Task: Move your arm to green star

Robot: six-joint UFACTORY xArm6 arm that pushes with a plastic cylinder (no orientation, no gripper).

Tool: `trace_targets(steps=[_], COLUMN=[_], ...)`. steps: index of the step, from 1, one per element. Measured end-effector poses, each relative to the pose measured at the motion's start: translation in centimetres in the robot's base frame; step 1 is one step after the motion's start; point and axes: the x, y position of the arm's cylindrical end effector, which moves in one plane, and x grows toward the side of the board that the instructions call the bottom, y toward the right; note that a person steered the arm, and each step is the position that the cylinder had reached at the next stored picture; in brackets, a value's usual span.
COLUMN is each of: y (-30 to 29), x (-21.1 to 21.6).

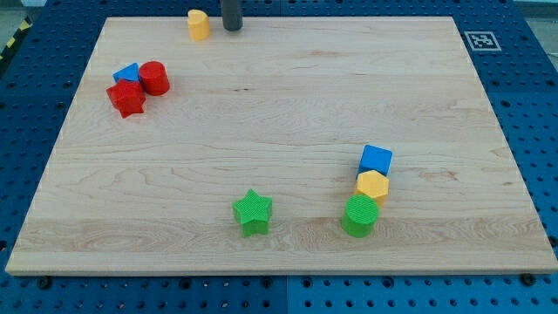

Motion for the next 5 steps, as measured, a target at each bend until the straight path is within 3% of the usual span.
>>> trace_targets(steps=[3, 4, 5], y=[-7.2, -7.0, -3.7], x=[0.5, 0.8, 3.7])
